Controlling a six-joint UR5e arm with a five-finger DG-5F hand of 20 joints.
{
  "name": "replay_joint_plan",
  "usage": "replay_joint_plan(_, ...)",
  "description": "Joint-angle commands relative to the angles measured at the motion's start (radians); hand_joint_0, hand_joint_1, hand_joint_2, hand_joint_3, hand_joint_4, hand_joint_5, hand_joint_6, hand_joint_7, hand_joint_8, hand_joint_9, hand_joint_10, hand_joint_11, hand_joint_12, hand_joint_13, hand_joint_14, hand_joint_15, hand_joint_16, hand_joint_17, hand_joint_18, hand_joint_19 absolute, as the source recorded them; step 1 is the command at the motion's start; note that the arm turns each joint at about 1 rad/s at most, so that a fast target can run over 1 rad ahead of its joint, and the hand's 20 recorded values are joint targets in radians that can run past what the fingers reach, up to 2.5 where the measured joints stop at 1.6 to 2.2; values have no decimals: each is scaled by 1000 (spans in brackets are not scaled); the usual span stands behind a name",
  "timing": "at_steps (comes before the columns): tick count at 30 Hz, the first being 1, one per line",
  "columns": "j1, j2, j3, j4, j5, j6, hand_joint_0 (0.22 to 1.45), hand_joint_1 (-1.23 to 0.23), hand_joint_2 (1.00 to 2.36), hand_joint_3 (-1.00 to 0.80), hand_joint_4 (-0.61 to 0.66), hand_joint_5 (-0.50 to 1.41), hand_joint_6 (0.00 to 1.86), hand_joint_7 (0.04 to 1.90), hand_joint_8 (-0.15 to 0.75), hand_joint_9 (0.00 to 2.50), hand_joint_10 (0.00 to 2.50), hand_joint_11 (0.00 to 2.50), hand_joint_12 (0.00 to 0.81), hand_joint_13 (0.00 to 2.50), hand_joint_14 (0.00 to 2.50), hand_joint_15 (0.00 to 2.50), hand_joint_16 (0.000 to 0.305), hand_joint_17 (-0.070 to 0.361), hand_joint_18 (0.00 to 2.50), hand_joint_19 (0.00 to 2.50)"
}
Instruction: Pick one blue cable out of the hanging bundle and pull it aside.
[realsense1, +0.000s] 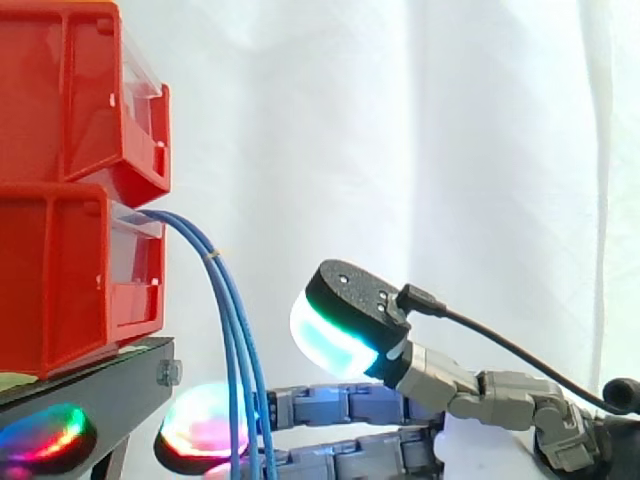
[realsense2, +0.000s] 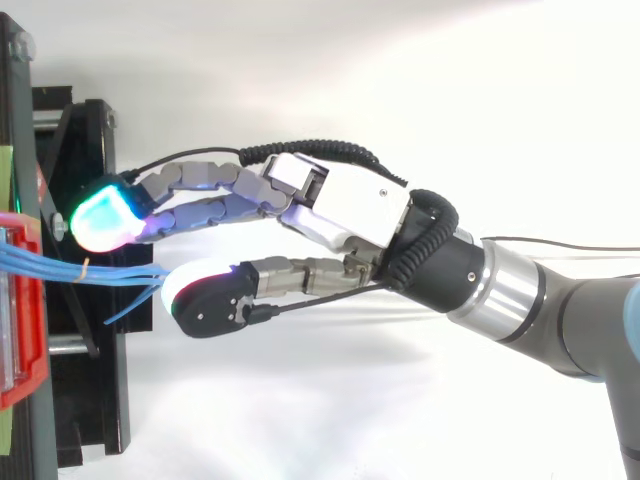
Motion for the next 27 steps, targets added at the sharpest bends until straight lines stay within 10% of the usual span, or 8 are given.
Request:
replay_joint_plan(1,-2,-2,0,20,-13,-5,518,-543,1000,-500,218,-198,501,659,242,642,3,100,268,606,10,250,47,106,447,299)
replay_joint_plan(27,10,-2,49,-24,-48,29,526,-547,1000,-500,236,-172,502,719,247,716,6,170,259,654,11,274,47,105,479,303)
